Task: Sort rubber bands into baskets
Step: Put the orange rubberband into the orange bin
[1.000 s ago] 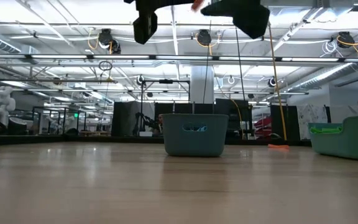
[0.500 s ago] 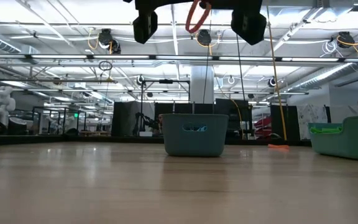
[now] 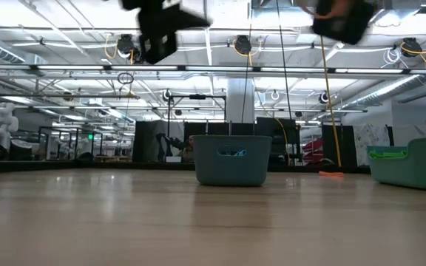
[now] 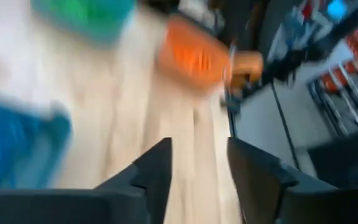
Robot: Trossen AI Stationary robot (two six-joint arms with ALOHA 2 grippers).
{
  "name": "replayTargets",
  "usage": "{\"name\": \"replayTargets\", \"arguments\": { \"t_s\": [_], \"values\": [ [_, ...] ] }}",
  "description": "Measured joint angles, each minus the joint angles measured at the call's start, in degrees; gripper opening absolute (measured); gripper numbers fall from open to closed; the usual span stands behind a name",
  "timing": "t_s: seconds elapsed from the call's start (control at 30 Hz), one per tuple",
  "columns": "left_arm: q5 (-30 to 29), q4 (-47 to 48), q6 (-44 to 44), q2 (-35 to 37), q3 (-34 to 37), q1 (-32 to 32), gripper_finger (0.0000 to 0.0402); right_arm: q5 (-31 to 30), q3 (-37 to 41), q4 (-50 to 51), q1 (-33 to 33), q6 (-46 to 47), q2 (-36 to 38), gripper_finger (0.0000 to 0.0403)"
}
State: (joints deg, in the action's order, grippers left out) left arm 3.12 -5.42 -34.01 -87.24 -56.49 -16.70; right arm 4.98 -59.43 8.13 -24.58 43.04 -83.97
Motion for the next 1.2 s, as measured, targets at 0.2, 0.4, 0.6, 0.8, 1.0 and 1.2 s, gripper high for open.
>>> {"name": "replayTargets", "arguments": {
  "t_s": [0.2, 0.4, 0.6, 0.8, 1.0, 1.2],
  "values": [
    [10.05, 20.34, -6.11, 0.11, 0.00, 1.02, 0.0190, 12.72, 0.03, 18.01, -7.26, 11.28, 0.23, 0.0001],
    [-3.06, 45.27, -6.14, 0.11, 0.02, 0.60, 0.0191, 13.57, 0.03, 34.14, -14.54, 18.66, 0.29, 0.0000],
    [-6.65, 52.88, -6.15, 0.11, 1.67, 0.60, 0.0192, 11.76, 0.03, 39.48, -18.17, 22.86, 0.29, 0.0000],
    [-9.07, 50.67, -6.09, 0.11, 2.43, 0.60, 0.0192, 8.19, 0.03, 42.05, -20.66, 24.96, 0.29, 0.0008],
    [-9.82, 47.28, -5.65, 0.11, 2.43, 0.60, 0.0192, 8.60, 0.03, 42.60, -21.88, 25.36, 0.29, 0.0022],
    [-9.19, 47.18, -5.68, 0.11, 2.45, 0.28, 0.0192, 11.56, 0.04, 42.72, -22.58, 27.61, 0.29, 0.0052]
  ]
}}
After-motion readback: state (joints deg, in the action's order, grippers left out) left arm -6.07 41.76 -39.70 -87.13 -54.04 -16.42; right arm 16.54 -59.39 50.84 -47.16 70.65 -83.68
